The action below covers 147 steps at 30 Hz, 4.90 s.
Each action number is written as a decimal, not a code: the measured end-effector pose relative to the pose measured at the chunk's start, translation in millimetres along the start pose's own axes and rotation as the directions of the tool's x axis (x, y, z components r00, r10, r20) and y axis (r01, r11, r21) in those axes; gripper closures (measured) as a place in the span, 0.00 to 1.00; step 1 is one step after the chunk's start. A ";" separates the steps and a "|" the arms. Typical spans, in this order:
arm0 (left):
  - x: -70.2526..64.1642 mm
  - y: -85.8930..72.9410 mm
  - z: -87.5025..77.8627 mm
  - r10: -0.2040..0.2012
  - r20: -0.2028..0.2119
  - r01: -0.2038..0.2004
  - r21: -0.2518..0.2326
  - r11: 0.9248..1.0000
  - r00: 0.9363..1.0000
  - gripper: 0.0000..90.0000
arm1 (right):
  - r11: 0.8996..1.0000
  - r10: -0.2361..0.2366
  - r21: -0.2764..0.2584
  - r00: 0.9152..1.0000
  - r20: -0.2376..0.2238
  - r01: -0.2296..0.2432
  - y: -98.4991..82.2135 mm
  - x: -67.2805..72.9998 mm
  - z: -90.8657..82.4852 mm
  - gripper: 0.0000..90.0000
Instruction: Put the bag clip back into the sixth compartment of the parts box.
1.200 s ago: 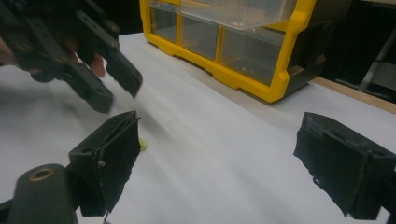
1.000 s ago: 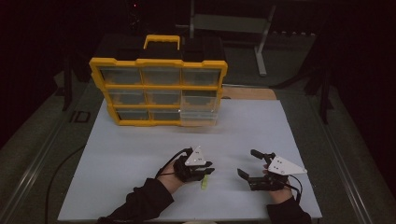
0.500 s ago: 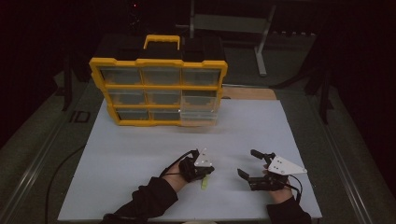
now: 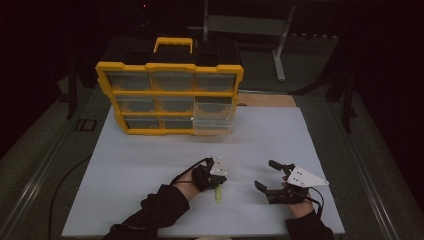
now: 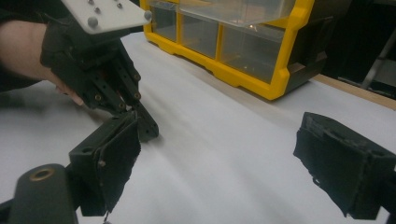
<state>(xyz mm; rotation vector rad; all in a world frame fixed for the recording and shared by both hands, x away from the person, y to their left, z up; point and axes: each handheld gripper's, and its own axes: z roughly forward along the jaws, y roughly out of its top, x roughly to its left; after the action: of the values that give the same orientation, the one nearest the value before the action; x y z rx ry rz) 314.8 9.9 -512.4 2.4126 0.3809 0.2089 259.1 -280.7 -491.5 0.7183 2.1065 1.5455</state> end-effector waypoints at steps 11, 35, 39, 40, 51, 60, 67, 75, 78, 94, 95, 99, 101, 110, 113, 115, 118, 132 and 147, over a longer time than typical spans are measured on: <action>1.5 -17.8 -18.3 -0.015 0.011 0.015 0.022 1.000 1.000 1.00 | 1.000 -0.002 -0.003 1.000 -0.002 0.002 1.0 1.4 0.3 0.15; -18.9 -33.0 -48.5 -0.009 0.082 0.004 0.059 0.998 0.997 0.93 | 1.000 0.002 -0.003 1.000 -0.004 -0.002 0.9 1.3 1.1 0.15; -16.7 -32.4 -52.5 -0.024 0.054 0.021 0.059 0.998 0.998 0.73 | 1.000 0.003 -0.003 1.000 -0.004 -0.003 0.8 1.3 1.0 0.15; -16.3 -32.7 -53.0 -0.032 0.052 0.029 0.054 0.998 0.998 0.68 | 1.000 0.003 -0.003 1.000 -0.004 -0.003 0.7 1.2 1.0 0.15; -17.4 -33.4 -59.6 -0.065 0.038 0.063 0.036 0.997 0.997 0.24 | 1.000 0.005 0.000 1.000 -0.005 -0.005 0.7 1.5 1.2 0.15; -24.4 -32.3 -62.2 -0.081 0.078 0.082 -0.015 0.996 0.994 0.13 | 1.000 0.002 0.003 1.000 -0.005 -0.002 0.7 1.7 1.2 0.15; -29.0 -32.3 -57.4 -0.090 0.086 0.093 -0.025 0.995 0.992 0.17 | 1.000 0.002 0.002 1.000 -0.005 -0.002 0.9 2.1 1.0 0.15; -35.1 -34.8 -47.6 -0.072 0.093 0.073 -0.004 0.997 0.993 0.22 | 1.000 0.003 0.003 1.000 -0.006 -0.003 0.9 1.9 1.0 0.15; -36.5 -35.7 -44.6 -0.063 0.092 0.062 0.005 0.998 0.994 0.29 | 1.000 0.001 0.003 1.000 -0.006 -0.001 0.8 1.9 1.2 0.15; -37.4 -32.0 -33.3 0.021 0.103 -0.027 0.048 0.998 0.994 0.73 | 1.000 0.001 0.003 1.000 -0.006 -0.001 0.8 1.7 0.7 0.15; -37.8 -31.4 -33.1 0.027 0.102 -0.032 0.049 0.998 0.994 0.76 | 1.000 0.000 0.002 1.000 -0.007 0.000 0.9 1.8 0.8 0.15; -40.9 -29.5 -32.9 0.050 0.106 -0.056 0.057 0.997 0.993 0.82 | 1.000 -0.003 0.001 1.000 -0.006 0.003 1.2 2.0 0.7 0.15; -42.3 -28.6 -32.9 0.061 0.106 -0.068 0.064 0.996 0.993 0.86 | 1.000 0.002 0.000 1.000 -0.006 -0.002 1.2 2.0 0.5 0.15; -36.3 -25.2 -36.7 0.038 0.117 -0.047 0.076 0.996 0.992 0.88 | 1.000 -0.002 0.001 1.000 -0.005 0.002 1.4 2.2 0.7 0.15; -32.5 -24.6 -43.0 0.043 0.128 -0.053 0.073 0.996 0.991 0.88 | 1.000 0.002 -0.001 1.000 -0.007 -0.002 1.3 2.0 0.6 0.15; -31.0 -24.4 -46.8 0.055 0.134 -0.065 0.075 0.995 0.989 0.88 | 1.000 0.002 -0.002 1.000 -0.008 -0.002 1.2 1.9 0.9 0.15; -28.8 -24.3 -50.3 0.062 0.145 -0.074 0.082 0.994 0.987 0.88 | 1.000 -0.002 0.005 1.000 -0.006 0.002 1.1 1.6 2.4 0.15; -22.7 -15.3 -70.8 0.098 0.190 -0.119 0.101 0.988 0.977 0.88 | 1.000 -0.008 -0.004 1.000 -0.023 0.008 1.6 3.5 3.9 0.15; -6.6 14.7 -103.8 0.122 0.208 -0.138 0.066 0.988 0.971 0.88 | 1.000 -0.003 -0.006 1.000 -0.022 0.003 1.8 3.1 3.1 0.15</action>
<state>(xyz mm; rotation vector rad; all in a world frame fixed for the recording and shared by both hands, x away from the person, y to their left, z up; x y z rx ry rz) 286.0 59.6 -424.5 2.5117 0.1399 0.0034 258.8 -276.0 -490.8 0.6985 2.1167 1.5641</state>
